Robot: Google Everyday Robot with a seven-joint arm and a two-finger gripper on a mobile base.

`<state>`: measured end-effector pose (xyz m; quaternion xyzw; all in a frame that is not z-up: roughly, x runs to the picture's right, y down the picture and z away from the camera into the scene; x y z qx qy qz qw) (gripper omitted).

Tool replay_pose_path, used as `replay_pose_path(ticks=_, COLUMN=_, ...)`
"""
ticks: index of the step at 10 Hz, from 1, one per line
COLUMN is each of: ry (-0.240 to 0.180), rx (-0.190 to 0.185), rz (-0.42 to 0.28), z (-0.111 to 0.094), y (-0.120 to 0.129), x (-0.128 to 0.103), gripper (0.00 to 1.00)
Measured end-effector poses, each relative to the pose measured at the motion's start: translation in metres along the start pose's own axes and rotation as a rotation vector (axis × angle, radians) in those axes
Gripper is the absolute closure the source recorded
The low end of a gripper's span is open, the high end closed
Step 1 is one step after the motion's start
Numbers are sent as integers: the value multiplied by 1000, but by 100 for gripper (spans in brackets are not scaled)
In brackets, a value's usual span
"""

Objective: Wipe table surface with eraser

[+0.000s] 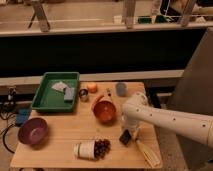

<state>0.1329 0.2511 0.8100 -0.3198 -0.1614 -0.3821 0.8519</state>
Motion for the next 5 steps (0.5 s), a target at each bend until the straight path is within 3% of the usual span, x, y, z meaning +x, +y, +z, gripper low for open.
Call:
replay_pose_path(ticks=3, ry=19, rx=-6, rz=54, z=3, y=13, x=16, gripper=100)
replay_pose_path(ticks=5, ry=16, rx=14, rz=89, z=1, y=5, x=28, gripper=100)
